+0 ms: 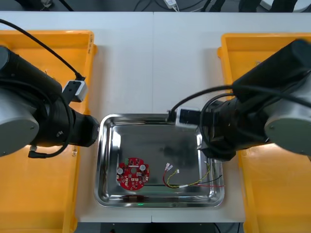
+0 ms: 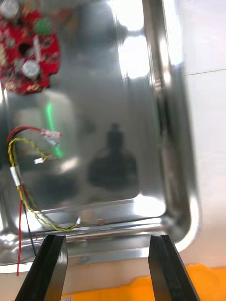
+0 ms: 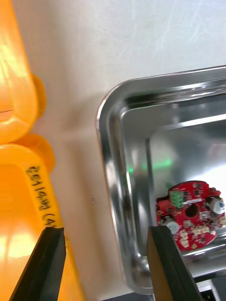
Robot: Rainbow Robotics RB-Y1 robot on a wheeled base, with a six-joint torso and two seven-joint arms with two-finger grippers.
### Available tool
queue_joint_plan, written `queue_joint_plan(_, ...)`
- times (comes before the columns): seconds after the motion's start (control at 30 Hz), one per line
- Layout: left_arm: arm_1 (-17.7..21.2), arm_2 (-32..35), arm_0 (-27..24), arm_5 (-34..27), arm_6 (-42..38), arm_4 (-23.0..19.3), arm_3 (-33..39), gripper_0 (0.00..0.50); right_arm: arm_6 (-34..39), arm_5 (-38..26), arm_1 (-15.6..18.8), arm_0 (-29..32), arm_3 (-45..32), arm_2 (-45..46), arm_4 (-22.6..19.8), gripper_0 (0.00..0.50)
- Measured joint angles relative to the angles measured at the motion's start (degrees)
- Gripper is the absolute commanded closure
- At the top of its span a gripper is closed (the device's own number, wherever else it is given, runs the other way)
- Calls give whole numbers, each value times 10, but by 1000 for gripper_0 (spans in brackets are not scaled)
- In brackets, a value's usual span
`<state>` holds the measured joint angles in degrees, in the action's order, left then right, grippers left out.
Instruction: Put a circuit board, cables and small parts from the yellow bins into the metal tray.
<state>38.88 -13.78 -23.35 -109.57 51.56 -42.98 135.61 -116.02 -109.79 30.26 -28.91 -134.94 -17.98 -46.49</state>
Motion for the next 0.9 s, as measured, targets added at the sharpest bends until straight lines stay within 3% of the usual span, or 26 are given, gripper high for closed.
queue_joint_plan(0.2, 45, 0, -46, 0, 0, -56, -63, 0, 68, 0, 36, -27, 1, 71, -70, 0)
queue_joint_plan(0.37, 66, 0, -86, 0, 4, -75, -120, 0, 101, 0, 76, -39, 9, 126, -96, 0)
queue_joint_plan(0.57, 76, 0, -118, 2, 36, -77, -189, 0, 145, 0, 107, -48, 37, 167, -102, 0)
queue_joint_plan(0.9, 106, 0, -149, 37, 174, -88, -291, 0, 161, 0, 139, -78, 132, 219, -108, 0)
